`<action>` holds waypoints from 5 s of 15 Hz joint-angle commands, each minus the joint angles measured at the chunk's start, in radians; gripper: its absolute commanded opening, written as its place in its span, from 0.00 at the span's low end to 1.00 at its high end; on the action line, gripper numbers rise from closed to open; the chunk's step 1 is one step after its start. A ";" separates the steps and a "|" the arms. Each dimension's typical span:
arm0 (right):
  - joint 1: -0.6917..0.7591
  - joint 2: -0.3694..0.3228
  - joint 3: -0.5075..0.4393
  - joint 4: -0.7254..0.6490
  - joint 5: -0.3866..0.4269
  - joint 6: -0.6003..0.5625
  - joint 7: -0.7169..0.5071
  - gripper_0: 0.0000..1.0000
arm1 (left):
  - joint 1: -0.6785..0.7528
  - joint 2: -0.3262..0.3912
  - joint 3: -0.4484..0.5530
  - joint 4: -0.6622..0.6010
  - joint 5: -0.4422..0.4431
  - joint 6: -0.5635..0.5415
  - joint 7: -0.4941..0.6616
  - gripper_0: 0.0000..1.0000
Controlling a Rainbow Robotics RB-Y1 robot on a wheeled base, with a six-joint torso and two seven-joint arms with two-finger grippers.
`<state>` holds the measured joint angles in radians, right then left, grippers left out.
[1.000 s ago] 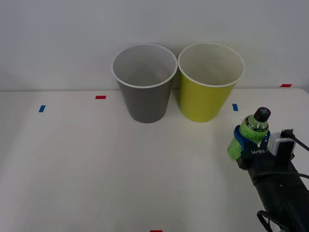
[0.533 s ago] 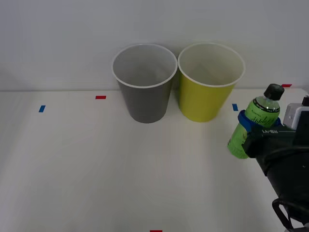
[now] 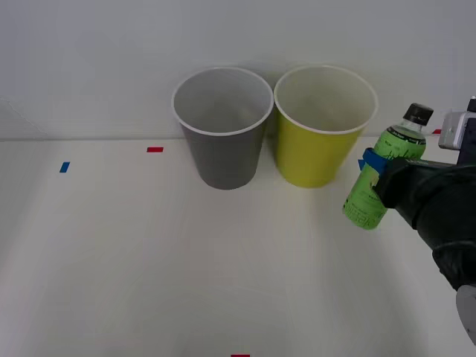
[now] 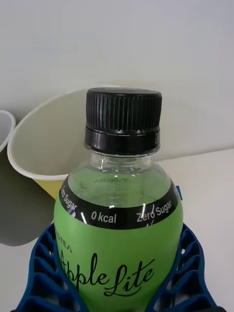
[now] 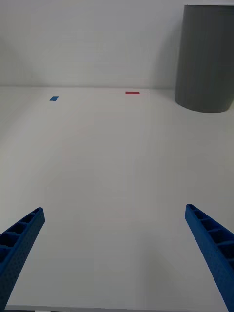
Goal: Put cans in the gray bin and PET bottles in the light green bin.
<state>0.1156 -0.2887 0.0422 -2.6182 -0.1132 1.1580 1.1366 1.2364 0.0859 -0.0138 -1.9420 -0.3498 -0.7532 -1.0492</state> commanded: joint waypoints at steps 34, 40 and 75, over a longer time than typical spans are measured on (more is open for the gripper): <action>-0.659 -0.121 -0.062 0.630 -0.229 -0.374 0.253 0.00 | 0.000 0.000 0.000 0.000 0.000 0.000 0.000 1.00; -0.659 -0.124 -0.047 0.630 -0.201 -0.386 0.272 0.24 | 0.000 0.000 0.000 0.000 0.000 0.000 0.000 1.00; 0.477 0.043 -0.025 0.236 -0.221 -0.951 0.365 1.00 | 0.000 0.000 0.000 0.000 0.000 0.000 0.000 1.00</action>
<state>0.5100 -0.2298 -0.0438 -2.4972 -0.4029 0.3976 1.4711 1.2364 0.0859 -0.0138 -1.9420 -0.3497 -0.7532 -1.0493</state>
